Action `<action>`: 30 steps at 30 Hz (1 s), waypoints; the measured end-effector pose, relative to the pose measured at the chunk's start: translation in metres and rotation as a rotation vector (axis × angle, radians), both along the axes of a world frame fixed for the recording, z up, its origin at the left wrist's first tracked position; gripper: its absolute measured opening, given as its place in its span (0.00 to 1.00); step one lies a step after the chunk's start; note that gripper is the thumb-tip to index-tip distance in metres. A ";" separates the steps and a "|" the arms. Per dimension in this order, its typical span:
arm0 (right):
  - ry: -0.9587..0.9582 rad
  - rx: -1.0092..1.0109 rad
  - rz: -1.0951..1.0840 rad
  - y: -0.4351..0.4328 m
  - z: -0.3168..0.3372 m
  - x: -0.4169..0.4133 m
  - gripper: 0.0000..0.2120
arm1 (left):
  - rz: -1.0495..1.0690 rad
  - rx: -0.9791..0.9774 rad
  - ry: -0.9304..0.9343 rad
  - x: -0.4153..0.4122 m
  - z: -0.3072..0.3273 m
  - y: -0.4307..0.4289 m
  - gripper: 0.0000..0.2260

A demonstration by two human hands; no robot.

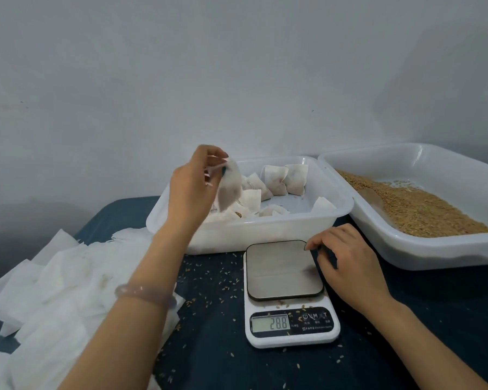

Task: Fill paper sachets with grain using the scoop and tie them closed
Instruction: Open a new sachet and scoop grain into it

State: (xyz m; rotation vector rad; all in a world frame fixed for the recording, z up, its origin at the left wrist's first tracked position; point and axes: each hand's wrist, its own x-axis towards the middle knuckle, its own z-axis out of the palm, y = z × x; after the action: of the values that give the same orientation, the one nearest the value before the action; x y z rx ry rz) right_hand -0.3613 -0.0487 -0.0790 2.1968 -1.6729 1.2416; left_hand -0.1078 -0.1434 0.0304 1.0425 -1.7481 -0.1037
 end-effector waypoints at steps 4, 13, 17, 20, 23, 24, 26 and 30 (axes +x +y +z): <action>-0.004 -0.001 0.000 0.000 -0.002 -0.001 0.12 | 0.020 -0.014 -0.120 0.009 0.007 -0.034 0.11; -0.086 0.028 -0.015 -0.002 -0.005 -0.002 0.11 | -0.089 0.453 -0.498 0.043 -0.031 -0.048 0.12; -0.057 0.046 -0.017 -0.002 -0.006 -0.001 0.12 | -0.106 0.475 -0.483 0.050 -0.031 -0.044 0.09; -0.050 0.051 -0.021 -0.001 -0.005 -0.001 0.12 | -0.093 0.427 -0.480 0.055 -0.025 -0.037 0.06; -0.044 0.054 -0.021 -0.001 -0.005 -0.001 0.12 | -0.052 0.367 -0.442 0.059 -0.017 -0.024 0.05; -0.043 0.056 -0.021 -0.001 -0.005 -0.001 0.12 | -0.043 0.362 -0.447 0.060 -0.013 -0.019 0.05; -0.041 0.058 -0.020 -0.002 -0.006 -0.001 0.12 | -0.057 0.424 -0.447 0.062 -0.006 -0.008 0.07; -0.042 0.065 -0.022 -0.002 -0.006 0.000 0.12 | -0.117 0.876 -0.580 0.079 0.011 0.010 0.14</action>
State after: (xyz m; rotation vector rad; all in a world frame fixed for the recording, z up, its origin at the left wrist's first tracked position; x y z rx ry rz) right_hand -0.3610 -0.0506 -0.0850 2.1974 -1.7726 1.2544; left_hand -0.0292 -0.1337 0.0416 1.7077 -2.3589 -0.7582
